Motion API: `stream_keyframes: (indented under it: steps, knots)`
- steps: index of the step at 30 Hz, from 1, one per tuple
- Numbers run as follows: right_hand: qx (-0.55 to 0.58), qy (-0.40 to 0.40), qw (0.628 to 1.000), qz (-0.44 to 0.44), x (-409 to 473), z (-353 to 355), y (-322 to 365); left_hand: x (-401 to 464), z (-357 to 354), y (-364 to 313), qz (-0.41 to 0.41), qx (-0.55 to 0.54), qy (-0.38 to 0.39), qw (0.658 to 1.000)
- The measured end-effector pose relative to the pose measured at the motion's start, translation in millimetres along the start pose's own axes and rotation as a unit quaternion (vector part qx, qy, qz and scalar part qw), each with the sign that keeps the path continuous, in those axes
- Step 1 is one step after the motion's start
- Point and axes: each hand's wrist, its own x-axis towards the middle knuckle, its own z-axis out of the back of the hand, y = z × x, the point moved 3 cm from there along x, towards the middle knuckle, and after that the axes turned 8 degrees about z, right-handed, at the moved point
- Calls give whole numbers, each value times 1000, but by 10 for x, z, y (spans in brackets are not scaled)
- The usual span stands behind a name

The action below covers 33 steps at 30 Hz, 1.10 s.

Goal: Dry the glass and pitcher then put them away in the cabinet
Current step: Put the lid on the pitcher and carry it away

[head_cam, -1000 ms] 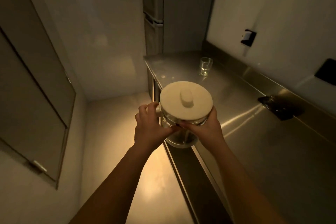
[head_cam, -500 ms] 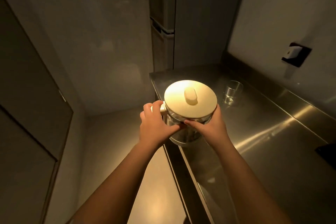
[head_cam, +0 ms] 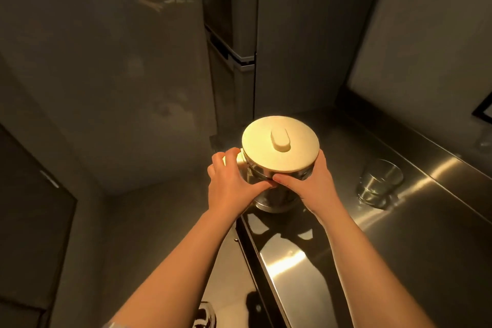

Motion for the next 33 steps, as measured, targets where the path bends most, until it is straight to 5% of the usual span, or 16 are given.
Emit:
stream_keyframes:
  steps: [13, 33]
  knots:
    - [-15, -59, 996, -59, 1376, -719, -317, 1822, -313, 296, -47, 4, 68, 997]
    - [-47, -58, 992, -102, 1864, -551, -596, 2194, -724, 109, -40, 50, 76, 995]
